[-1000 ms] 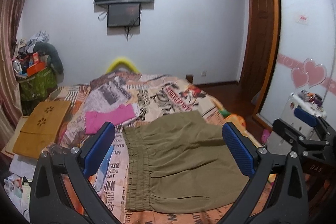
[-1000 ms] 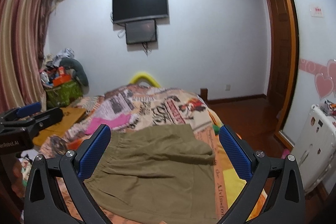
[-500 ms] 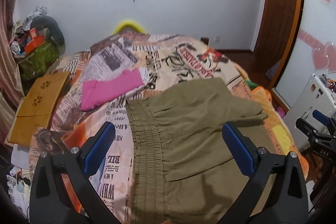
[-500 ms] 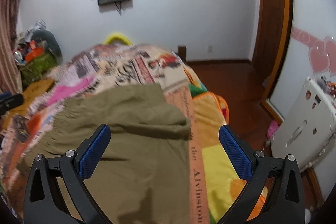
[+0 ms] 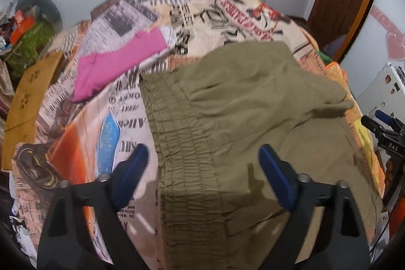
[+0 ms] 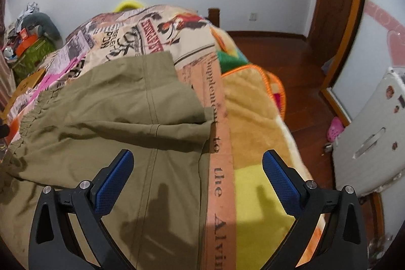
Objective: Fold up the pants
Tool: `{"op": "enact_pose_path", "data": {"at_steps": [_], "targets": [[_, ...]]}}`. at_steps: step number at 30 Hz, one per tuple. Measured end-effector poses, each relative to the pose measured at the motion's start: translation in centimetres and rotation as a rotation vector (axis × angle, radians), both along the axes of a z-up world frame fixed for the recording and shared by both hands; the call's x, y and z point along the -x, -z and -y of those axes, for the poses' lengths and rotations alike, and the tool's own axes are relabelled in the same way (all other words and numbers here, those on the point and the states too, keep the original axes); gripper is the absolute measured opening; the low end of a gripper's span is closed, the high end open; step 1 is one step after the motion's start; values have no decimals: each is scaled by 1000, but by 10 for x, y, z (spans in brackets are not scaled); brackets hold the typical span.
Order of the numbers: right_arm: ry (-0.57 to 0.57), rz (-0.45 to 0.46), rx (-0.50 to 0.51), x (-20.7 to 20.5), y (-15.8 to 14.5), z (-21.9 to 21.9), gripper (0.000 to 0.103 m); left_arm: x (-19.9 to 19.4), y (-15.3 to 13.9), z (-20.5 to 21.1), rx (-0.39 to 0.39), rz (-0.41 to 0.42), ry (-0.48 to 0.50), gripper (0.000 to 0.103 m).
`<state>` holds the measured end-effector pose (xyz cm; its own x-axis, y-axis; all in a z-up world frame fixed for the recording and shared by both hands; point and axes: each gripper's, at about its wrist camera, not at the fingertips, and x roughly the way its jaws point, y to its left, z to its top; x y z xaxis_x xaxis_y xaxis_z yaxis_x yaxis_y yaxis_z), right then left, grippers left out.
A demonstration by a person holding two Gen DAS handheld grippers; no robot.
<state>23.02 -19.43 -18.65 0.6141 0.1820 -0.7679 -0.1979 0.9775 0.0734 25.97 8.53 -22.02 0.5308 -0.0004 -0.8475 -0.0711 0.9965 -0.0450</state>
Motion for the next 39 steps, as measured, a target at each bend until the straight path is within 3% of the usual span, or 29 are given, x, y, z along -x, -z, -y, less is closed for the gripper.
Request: {"op": "enact_pose_path", "data": {"at_steps": [5,8,12,18,20,24,32,39], "targets": [[-45,-66,-7,-13,20,-6,79,-7,18,-17,73,-82,15,71],[-79,-103,-23,-20,29,-10,64,-10,24,-20,83,-105,29,71],[-111,-146,-26,-28,42,-15,54,-15,34,-24,106,-147,40,71],[-139,-170,-58,-30,55,-15,39,-20,48,-21,61,-160,47,71],[-135,-177,-71,-30,56,-13,26,-20,49,-19,35,-151,51,71],[-142,-179,-76,-30,58,-14,9,-21,50,-21,-1,-133,31,69],[-183,-142,-3,-22,53,-20,5,-19,50,-22,-70,-111,5,69],[-167,-166,-38,-18,55,-15,5,-18,50,-29,-48,-113,1,69]]}}
